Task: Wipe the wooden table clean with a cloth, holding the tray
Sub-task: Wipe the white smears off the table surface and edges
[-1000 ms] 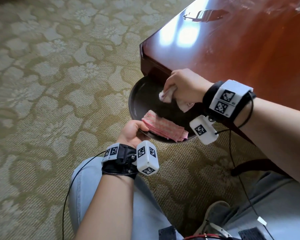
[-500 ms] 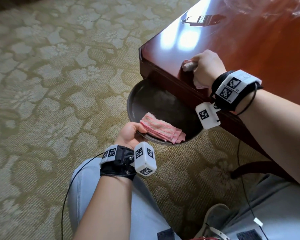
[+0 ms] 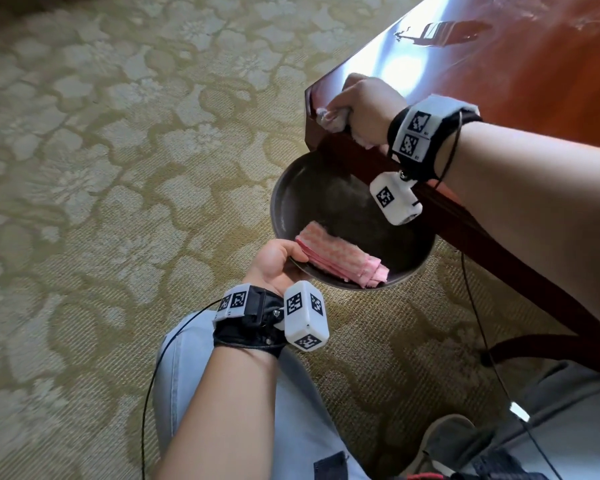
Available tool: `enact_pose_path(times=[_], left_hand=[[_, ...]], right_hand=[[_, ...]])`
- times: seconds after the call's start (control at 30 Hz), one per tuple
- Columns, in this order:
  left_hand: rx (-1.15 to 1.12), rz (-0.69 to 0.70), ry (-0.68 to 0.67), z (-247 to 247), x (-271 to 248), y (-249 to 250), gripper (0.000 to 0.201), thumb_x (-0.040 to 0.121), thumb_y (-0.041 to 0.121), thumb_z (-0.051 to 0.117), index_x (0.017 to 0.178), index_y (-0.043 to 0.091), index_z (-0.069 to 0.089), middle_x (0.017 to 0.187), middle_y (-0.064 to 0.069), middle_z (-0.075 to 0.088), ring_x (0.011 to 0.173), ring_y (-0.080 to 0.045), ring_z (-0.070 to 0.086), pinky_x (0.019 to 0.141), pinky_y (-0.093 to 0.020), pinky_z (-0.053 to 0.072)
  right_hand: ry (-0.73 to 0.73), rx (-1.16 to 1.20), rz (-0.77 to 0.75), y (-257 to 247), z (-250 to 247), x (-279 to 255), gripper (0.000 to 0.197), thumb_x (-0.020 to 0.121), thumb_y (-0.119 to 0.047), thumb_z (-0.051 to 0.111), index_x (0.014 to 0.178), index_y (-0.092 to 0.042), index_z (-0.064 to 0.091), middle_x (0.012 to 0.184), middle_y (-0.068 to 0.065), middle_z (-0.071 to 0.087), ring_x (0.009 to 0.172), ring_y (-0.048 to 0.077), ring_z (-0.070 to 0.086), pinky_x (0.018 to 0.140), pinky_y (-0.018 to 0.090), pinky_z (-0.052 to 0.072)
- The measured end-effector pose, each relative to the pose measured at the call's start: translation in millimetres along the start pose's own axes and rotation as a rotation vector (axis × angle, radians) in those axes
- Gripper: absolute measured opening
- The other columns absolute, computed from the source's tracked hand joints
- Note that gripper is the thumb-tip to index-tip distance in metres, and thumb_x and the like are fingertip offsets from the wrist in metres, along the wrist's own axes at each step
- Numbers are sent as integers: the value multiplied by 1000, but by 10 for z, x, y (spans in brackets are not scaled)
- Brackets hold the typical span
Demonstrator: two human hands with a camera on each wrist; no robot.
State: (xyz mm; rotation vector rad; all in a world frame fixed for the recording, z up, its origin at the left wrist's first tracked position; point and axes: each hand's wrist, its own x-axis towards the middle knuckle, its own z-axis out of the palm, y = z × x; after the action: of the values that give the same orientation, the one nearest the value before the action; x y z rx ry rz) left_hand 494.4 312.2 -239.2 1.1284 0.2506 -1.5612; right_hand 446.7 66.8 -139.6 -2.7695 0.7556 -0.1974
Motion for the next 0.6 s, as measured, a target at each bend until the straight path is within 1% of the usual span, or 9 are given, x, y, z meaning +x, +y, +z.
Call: enact_pose_path(times=[0.07, 0.13, 0.2, 0.27, 0.33, 0.4, 0.47, 0.53, 0.6], left_hand=[[-11, 4, -13, 3, -5, 4, 32, 58, -5, 42, 85, -1, 59, 92, -16, 64, 82, -30, 64, 70, -32, 58], [-3, -2, -25, 21, -28, 13, 38, 60, -6, 41, 93, -3, 59, 96, -19, 64, 86, -32, 64, 69, -33, 59], [1, -4, -33, 27, -54, 21, 35, 68, -9, 37, 94, -6, 60, 93, -20, 65, 80, -32, 66, 61, -31, 60], [8, -1, -22, 42, -82, 26, 28, 78, -10, 33, 86, -6, 59, 83, -18, 66, 70, -30, 68, 57, -29, 59], [12, 1, -1, 40, -77, 13, 26, 78, -10, 34, 84, -4, 59, 84, -18, 65, 71, -29, 66, 65, -31, 60], [3, 2, 11, 44, -74, 3, 26, 69, -9, 37, 84, -3, 58, 87, -18, 64, 77, -30, 64, 74, -33, 58], [-4, 5, 20, 45, -81, 9, 25, 73, -10, 35, 81, -2, 57, 81, -15, 64, 76, -30, 63, 68, -35, 58], [-20, 6, 25, 37, -84, 13, 27, 80, -10, 31, 79, -1, 57, 76, -13, 65, 74, -29, 64, 63, -33, 57], [-29, 8, 17, 33, -87, 16, 28, 81, -10, 30, 80, -2, 57, 76, -13, 65, 75, -29, 64, 61, -32, 58]], right_hand=[[-97, -78, -6, -121, -51, -200, 34, 84, 3, 59, 107, -18, 75, 88, -8, 58, 92, 22, 58, 76, 24, 45], [-225, -155, -53, -205, -138, -445, 26, 88, -8, 59, 101, -23, 75, 81, -16, 53, 98, 22, 60, 79, 24, 41], [-263, -176, -55, -206, -213, -558, 22, 87, -12, 59, 99, -23, 75, 92, -6, 64, 98, 24, 62, 82, 28, 45], [-182, -150, -18, -142, -211, -555, 30, 83, -5, 56, 100, -20, 76, 96, 3, 64, 94, 26, 62, 80, 30, 49], [-10, -82, -12, -109, -186, -462, 39, 79, 2, 51, 102, -17, 77, 93, 4, 58, 89, 26, 60, 74, 31, 50], [86, -95, -15, -136, -130, -344, 36, 81, -2, 52, 103, -18, 76, 92, 1, 51, 89, 27, 56, 69, 30, 44], [86, -149, 15, -214, -49, -252, 28, 88, -11, 56, 105, -21, 75, 94, -1, 45, 90, 27, 54, 68, 28, 37], [18, -252, 28, -275, 21, -186, 23, 92, -21, 58, 109, -27, 73, 96, -2, 41, 94, 27, 51, 70, 29, 38], [-74, -326, -7, -300, 39, -168, 24, 95, -21, 56, 114, -26, 71, 87, -7, 38, 97, 24, 45, 73, 28, 33]])
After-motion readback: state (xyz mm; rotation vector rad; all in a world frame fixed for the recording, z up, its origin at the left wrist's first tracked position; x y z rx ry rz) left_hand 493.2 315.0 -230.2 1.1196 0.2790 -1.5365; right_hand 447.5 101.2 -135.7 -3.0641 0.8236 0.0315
